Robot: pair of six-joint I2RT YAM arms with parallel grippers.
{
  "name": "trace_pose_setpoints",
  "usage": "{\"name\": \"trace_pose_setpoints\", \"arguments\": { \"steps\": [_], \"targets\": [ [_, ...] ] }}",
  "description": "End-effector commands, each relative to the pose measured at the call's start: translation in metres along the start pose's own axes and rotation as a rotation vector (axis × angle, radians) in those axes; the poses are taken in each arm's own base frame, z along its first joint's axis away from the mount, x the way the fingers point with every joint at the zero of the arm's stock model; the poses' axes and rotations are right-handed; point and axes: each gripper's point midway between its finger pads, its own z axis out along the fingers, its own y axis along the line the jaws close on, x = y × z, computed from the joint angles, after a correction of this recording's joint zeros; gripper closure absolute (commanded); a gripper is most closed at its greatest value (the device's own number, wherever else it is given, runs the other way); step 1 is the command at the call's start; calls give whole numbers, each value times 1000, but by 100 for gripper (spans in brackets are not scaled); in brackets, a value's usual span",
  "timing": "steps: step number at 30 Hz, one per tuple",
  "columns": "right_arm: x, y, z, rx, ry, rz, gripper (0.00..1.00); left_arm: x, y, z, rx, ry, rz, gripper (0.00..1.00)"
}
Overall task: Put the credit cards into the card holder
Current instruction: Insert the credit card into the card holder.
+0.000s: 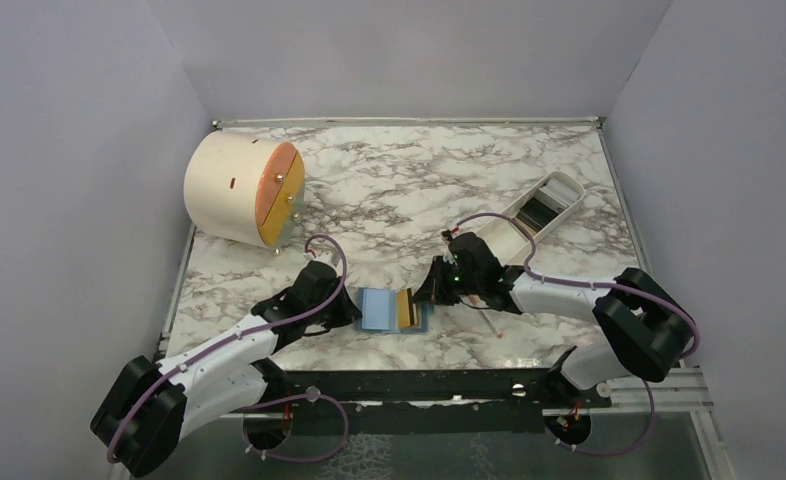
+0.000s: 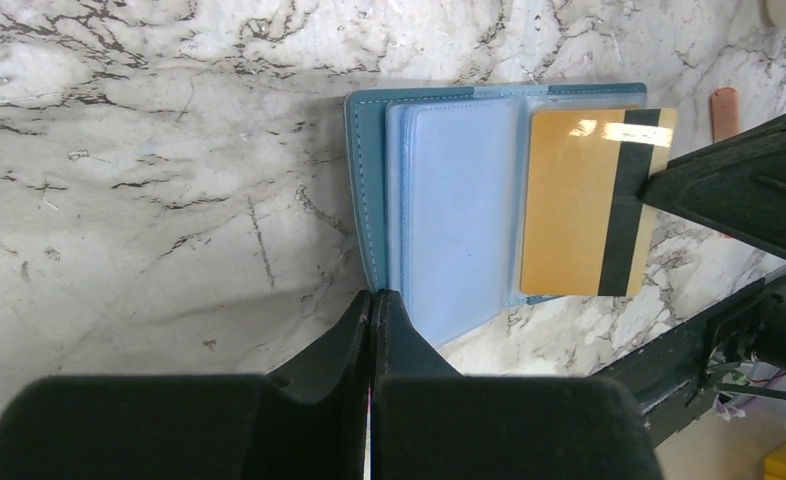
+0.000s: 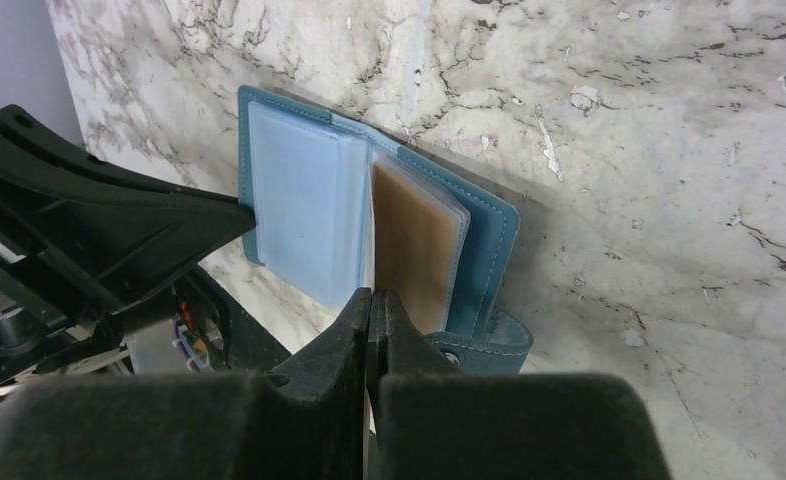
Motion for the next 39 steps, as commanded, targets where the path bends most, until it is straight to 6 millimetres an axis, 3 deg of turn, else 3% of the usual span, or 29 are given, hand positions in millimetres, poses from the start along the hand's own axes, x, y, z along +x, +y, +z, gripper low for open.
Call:
{"name": "trace_pose_setpoints", "arguments": {
  "steps": [1,10,21,39],
  "targets": [
    [-3,16,-2,-73,-11,0,99,3,8,4,-23,1,12,100],
    [-7,20,-5,-85,-30,2,99,5,10,5,-26,7,12,100],
    [5,16,9,-121,13,24,99,7,11,6,-25,12,8,100],
    [11,-5,28,-79,13,69,99,12,4,7,12,34,-28,100]
  ]
}}
